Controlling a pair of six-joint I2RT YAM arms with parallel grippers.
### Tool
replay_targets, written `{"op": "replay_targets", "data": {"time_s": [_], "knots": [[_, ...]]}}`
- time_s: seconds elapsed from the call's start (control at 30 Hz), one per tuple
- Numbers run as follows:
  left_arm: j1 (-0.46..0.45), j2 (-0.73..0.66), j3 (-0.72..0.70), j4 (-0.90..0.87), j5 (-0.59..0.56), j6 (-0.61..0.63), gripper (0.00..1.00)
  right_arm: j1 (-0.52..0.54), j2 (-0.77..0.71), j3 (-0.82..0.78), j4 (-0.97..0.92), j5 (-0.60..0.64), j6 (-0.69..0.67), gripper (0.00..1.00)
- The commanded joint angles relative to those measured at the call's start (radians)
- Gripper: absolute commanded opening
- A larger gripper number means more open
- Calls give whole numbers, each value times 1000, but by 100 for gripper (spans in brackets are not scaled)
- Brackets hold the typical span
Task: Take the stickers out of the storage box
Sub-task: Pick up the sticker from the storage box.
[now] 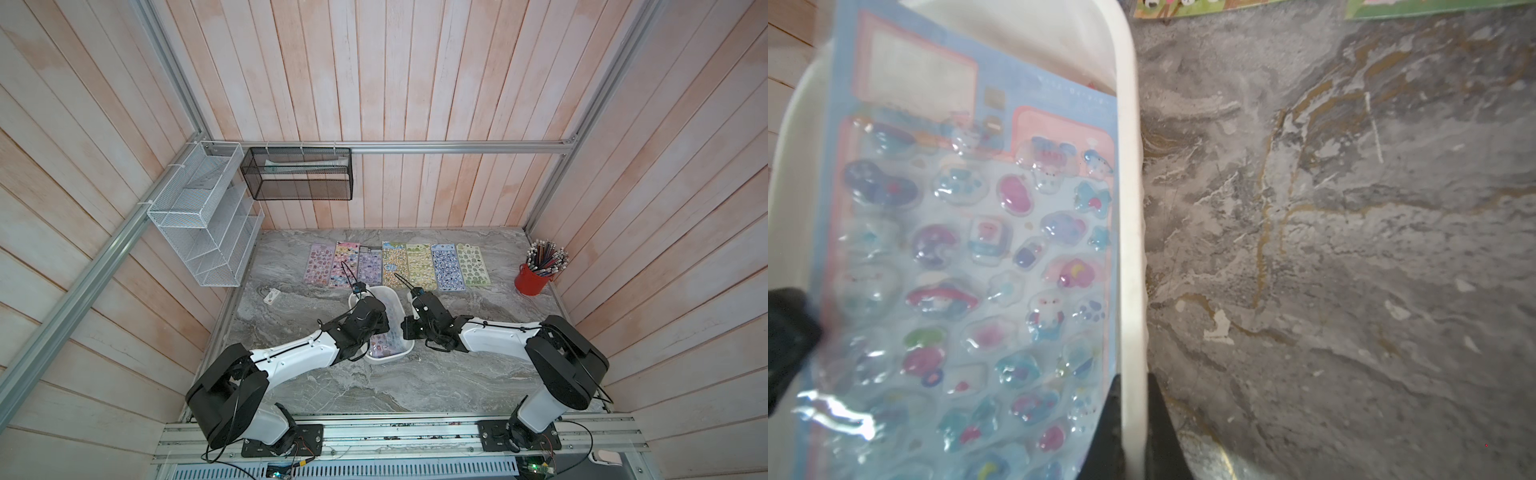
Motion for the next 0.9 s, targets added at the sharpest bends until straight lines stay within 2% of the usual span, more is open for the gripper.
{"op": "replay_targets", "data": {"time_s": [0.0, 0.3, 0.5, 0.7, 0.87], "knots": [[11, 9, 21, 13, 26, 22, 0, 4, 26, 7, -14, 2, 9, 0], [41, -39, 61, -43, 51, 56, 0, 4, 20, 6, -16, 1, 4, 0], [90, -68, 140, -180, 69, 43, 0, 4, 18, 4, -18, 0, -1, 0], [166, -71, 211, -282, 169, 27, 0, 4, 16, 3, -20, 0, -4, 0], [231, -90, 215, -286, 278, 29, 0, 4, 12, 5, -26, -1, -7, 0]]}}
